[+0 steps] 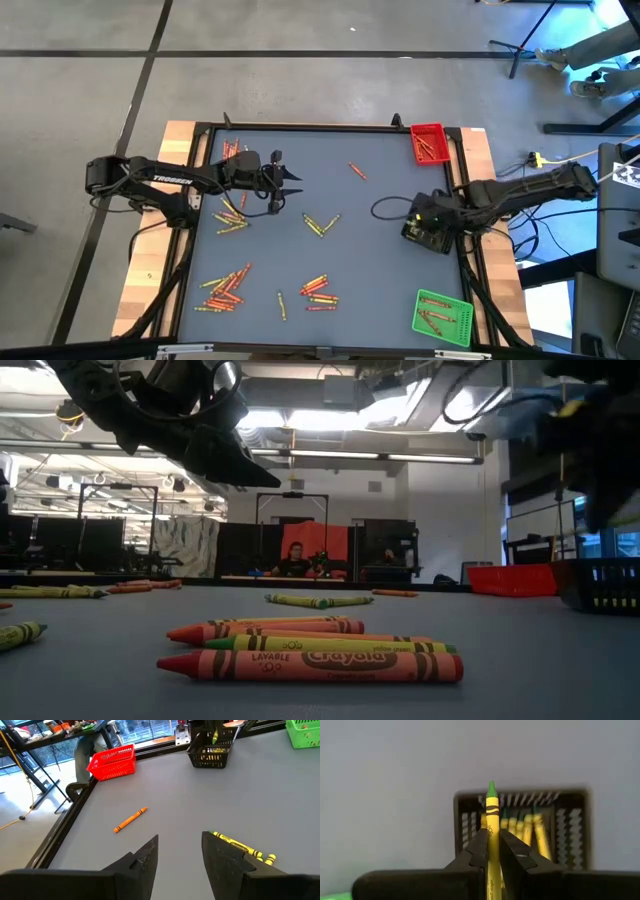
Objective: Sort crayons
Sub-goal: Put the green crayon into the black basket
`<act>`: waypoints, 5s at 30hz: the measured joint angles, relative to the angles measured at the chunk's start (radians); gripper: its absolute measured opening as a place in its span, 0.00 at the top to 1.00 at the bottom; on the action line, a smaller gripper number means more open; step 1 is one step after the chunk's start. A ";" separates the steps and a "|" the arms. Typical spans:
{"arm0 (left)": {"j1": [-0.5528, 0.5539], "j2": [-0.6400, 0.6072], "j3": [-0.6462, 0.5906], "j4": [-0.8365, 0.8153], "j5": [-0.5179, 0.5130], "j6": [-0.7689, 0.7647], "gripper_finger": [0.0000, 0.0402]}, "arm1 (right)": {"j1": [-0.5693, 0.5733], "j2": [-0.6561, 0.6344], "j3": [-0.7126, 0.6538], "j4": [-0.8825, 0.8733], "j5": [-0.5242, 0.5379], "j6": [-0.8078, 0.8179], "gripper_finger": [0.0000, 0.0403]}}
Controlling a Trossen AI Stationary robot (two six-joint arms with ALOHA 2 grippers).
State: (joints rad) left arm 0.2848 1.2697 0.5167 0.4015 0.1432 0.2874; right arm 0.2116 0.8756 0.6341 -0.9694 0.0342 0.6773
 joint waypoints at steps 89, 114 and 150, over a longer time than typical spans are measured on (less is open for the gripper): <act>0.000 0.000 0.000 0.011 0.000 0.002 0.66 | -0.317 1.024 0.215 1.179 -0.348 -0.918 0.80; 0.000 0.000 0.000 0.011 0.000 0.001 0.66 | -0.175 0.715 0.206 0.738 -0.179 -0.776 0.93; -0.020 0.000 0.000 0.011 -0.003 0.002 0.66 | 0.301 0.126 0.083 -0.179 0.196 0.295 0.93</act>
State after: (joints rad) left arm 0.2649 1.2697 0.5163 0.4126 0.1402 0.2897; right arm 0.5128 1.0012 0.7167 -1.1488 0.2301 0.9723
